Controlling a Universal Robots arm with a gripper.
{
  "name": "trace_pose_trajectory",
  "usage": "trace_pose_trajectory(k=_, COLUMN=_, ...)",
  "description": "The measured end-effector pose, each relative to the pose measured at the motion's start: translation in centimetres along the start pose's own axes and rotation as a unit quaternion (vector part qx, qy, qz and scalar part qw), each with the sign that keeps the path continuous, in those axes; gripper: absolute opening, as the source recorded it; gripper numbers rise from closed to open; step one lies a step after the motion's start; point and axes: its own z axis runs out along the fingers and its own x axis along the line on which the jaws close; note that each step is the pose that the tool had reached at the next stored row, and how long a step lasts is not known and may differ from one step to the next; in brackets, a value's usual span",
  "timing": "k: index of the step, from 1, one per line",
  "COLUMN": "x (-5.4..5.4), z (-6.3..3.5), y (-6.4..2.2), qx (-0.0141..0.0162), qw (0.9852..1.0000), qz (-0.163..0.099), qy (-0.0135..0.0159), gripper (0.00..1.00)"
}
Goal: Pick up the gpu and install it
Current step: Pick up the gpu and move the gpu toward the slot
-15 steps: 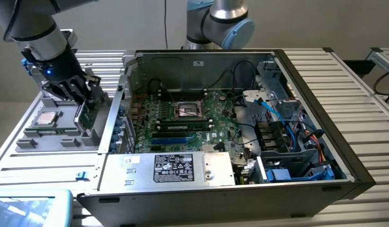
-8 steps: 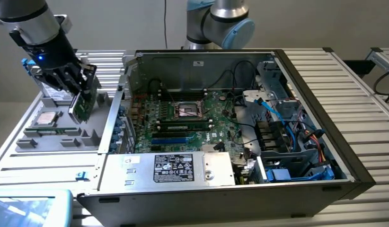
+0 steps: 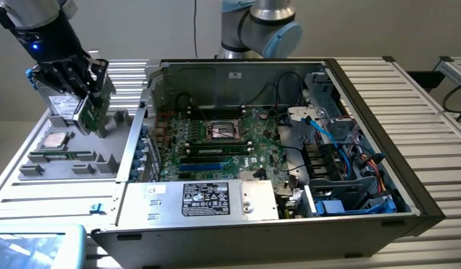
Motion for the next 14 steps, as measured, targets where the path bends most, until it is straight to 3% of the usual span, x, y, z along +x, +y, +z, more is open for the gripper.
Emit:
trace_pose_trajectory(k=10, x=-1.3, z=-4.43, y=0.47, qx=0.0002, qw=1.0000, qz=0.001, qy=0.0006, gripper=0.28)
trace_pose_trajectory(k=14, x=-1.8, z=-5.56, y=0.60, qx=0.0003, qw=1.0000, qz=0.002, qy=0.0045, gripper=0.28)
